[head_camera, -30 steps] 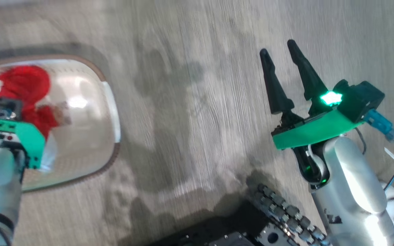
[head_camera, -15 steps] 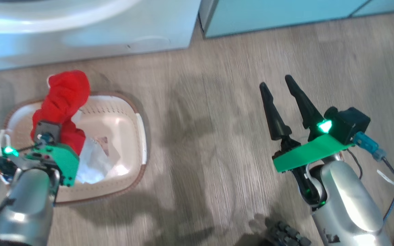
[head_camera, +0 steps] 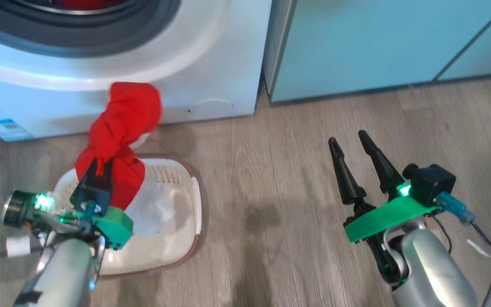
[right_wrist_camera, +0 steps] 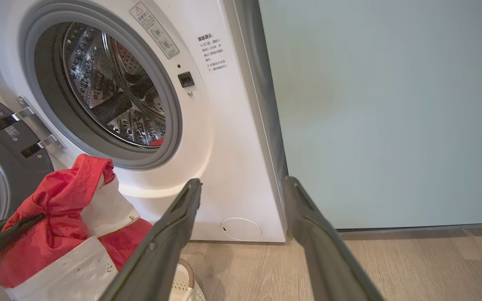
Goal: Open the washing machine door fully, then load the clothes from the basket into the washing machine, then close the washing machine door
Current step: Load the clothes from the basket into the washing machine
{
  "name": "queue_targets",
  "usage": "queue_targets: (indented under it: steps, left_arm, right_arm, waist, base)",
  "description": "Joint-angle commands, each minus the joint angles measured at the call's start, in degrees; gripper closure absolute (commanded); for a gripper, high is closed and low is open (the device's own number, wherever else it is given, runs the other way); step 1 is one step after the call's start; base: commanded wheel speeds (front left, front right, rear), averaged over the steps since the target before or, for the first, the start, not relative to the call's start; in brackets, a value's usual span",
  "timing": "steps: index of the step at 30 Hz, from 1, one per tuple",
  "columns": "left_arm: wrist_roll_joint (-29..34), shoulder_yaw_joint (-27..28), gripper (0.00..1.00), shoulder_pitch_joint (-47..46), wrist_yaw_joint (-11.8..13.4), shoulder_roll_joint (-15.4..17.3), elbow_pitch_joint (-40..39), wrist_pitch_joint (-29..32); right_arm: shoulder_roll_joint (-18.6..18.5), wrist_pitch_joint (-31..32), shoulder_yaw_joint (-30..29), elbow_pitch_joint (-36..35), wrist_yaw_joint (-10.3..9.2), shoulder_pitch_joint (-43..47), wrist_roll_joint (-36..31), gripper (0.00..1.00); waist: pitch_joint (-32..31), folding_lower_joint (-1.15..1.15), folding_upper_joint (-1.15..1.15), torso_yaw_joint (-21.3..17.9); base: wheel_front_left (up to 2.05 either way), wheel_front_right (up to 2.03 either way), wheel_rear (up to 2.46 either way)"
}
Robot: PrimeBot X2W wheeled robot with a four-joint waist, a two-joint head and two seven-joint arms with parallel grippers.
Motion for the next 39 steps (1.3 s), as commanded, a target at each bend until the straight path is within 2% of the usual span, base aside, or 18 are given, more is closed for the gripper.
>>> queue_targets:
  steps: [1,5,9,15,19,25,36,39]
  left_arm:
    - [0.3,1.8,1.0,-0.3,1.2,1.9,-3.6,-0.8]
    - [-1.2,1.8,1.0,3.5,2.5,1.1,-10.7,-0.8]
    - [-3.6,2.7,1.0,6.3,2.5,0.0,-16.6,-0.8]
    - [-3.6,3.2,1.0,10.2,3.4,-0.9,-23.4,-0.8]
    - [-4.5,4.1,1.0,12.8,3.3,-2.7,-28.5,-0.8]
    - [-7.1,6.9,1.0,15.7,1.5,-6.2,-30.6,-0.8]
    - [-8.3,13.2,1.0,16.6,-5.1,-11.3,-28.3,-0.8]
    - [-8.0,14.0,1.0,16.4,-6.0,-11.8,-28.0,-0.8]
  right_arm:
    - [0.0,-0.5,1.0,-1.4,0.0,0.2,-0.1,0.0]
    - [0.0,-0.5,0.8,-1.2,0.0,1.1,-0.1,0.0]
    - [0.0,-0.5,0.6,-0.7,0.0,2.1,-0.6,0.0]
    - [0.0,-0.5,0.5,-0.3,0.0,3.5,-1.2,0.0]
    - [0.0,-0.5,0.2,-0.4,0.0,4.0,-1.5,0.0]
    - [0.0,-0.5,-0.4,-0.6,0.0,4.3,-1.3,0.0]
    - [0.0,-0.5,-0.9,-0.6,0.0,4.4,-1.2,0.0]
    - [0.0,-0.5,-1.0,-0.6,0.0,4.4,-1.2,0.0]
  waist:
    - [-2.2,0.01,-0.01,0.5]
    - [-4.5,0.01,-0.01,0.7]
    - [-6.7,0.01,-0.01,0.7]
    - [-9.5,0.01,-0.01,0.2]
    - [-10.4,0.01,-0.01,-0.2]
    - [-10.7,0.01,-0.01,-0.5]
    - [-11.2,0.01,-0.01,-0.4]
    - [-11.3,0.01,-0.01,-0.4]
  base:
    - [0.0,0.0,0.0]
    - [0.0,0.0,0.0]
    - [0.0,0.0,0.0]
    - [0.0,0.0,0.0]
    - [0.0,0.0,0.0]
    - [0.0,0.0,0.0]
    - [0.0,0.0,0.0]
    - [0.0,0.0,0.0]
